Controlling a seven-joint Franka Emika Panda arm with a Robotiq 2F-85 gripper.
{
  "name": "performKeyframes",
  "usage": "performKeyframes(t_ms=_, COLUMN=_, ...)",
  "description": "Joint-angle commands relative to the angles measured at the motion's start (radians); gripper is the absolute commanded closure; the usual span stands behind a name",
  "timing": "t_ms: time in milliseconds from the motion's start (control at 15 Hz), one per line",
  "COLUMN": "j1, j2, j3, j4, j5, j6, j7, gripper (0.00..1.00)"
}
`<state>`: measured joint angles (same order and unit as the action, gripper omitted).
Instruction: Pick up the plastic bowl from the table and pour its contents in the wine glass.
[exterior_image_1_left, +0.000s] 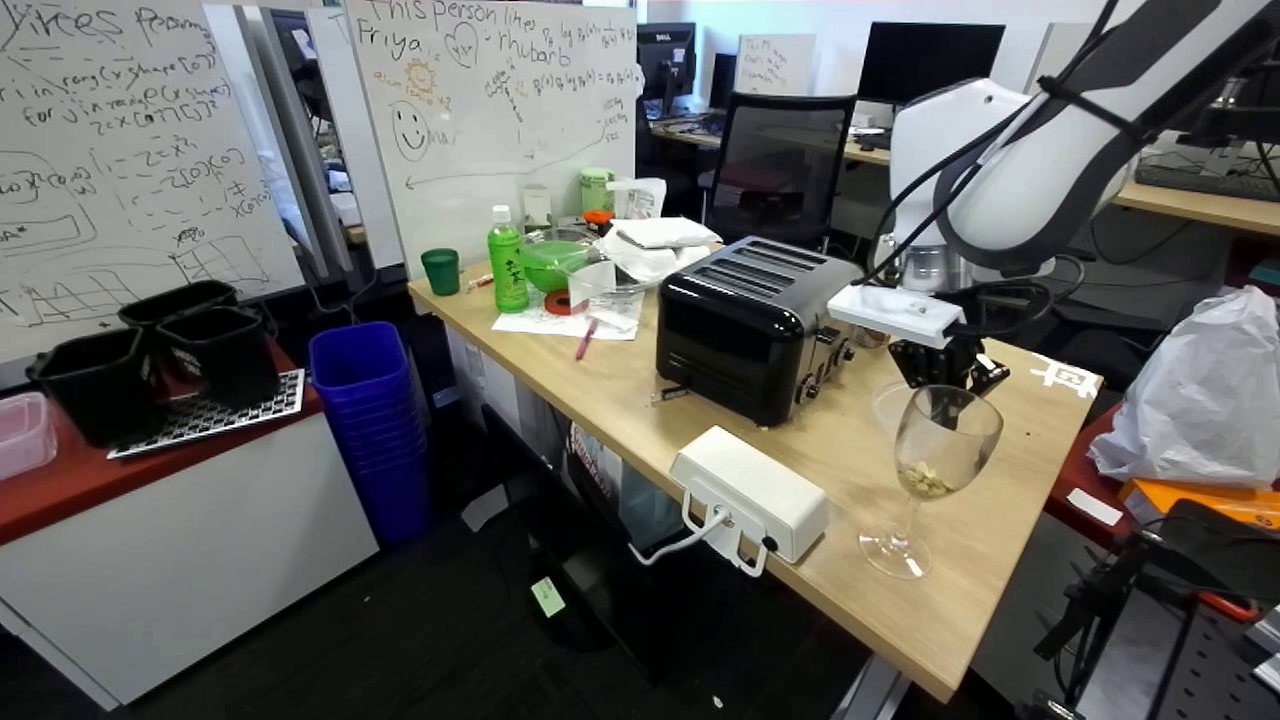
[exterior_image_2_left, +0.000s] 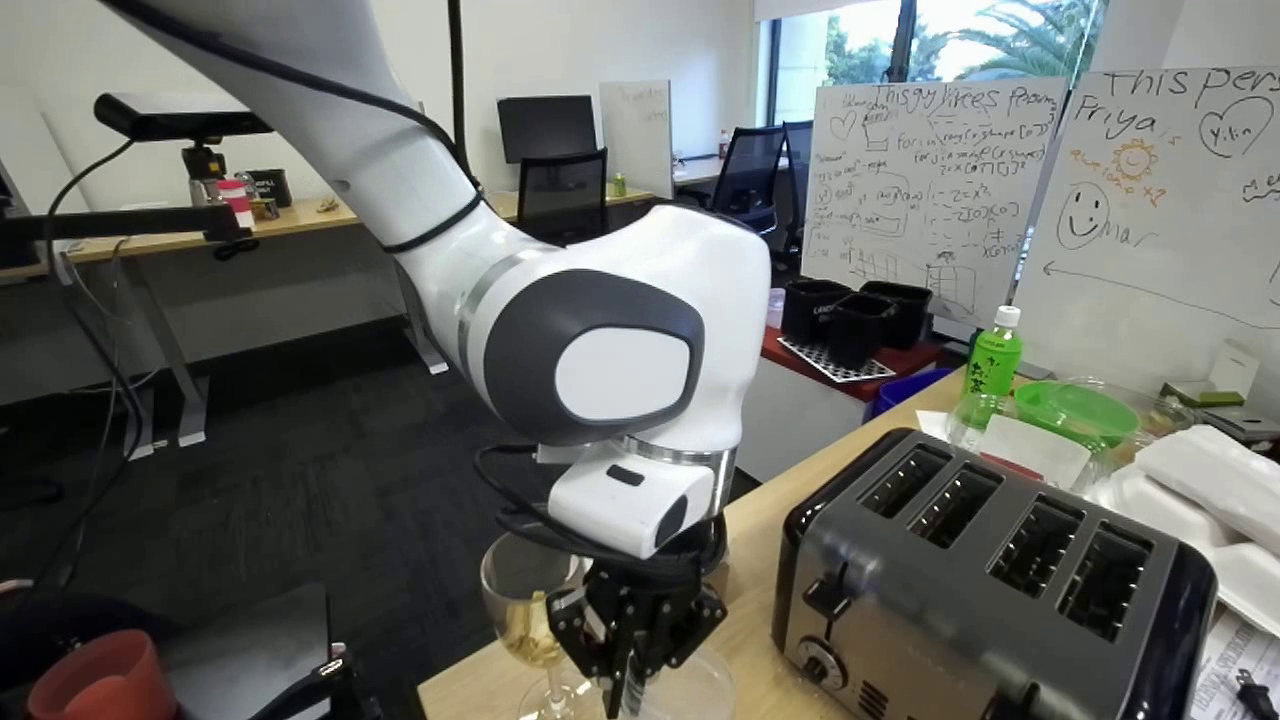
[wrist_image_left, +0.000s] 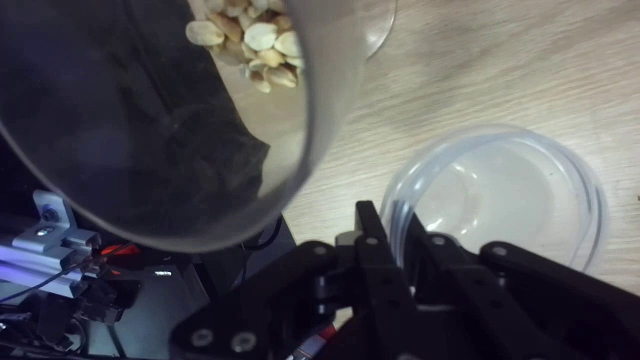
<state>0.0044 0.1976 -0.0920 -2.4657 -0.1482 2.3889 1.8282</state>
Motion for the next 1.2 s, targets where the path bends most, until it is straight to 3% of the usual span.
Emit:
performKeyframes(t_ms=0, j1=-0.018, j2=0.032, j3=-0.011, j4=0.023, j5=0.074, j6=0.022, j7=-0.031, gripper=0.97)
performKeyframes(t_ms=333, j1=-0.022, j2=0.069, j3=-0.023, j4=0.042, j5=0.127, j6=0.019, j7=-0.045, gripper=0.97)
performKeyframes(t_ms=400, j1=-0.005, j2=0.047, j3=-0.032, j4=0.029, j5=0.094, j6=0.003, j7=-0.012, gripper=0.89)
performKeyframes(t_ms=800, j1=-0.004, j2=0.061, j3=-0.033, j4=0.037, j5=0.101, j6=0.004, j7=-0.013, gripper=0.89)
performKeyframes(t_ms=867, j1=-0.011, j2=0.065, j3=-0.029, j4=0.038, j5=0.121, j6=0.01, j7=-0.022, gripper=0.97)
performKeyframes(t_ms=1133, j1=-0.032, j2=0.074, j3=-0.033, j4=0.034, j5=0.201, j6=0.06, j7=-0.009, gripper=0.97)
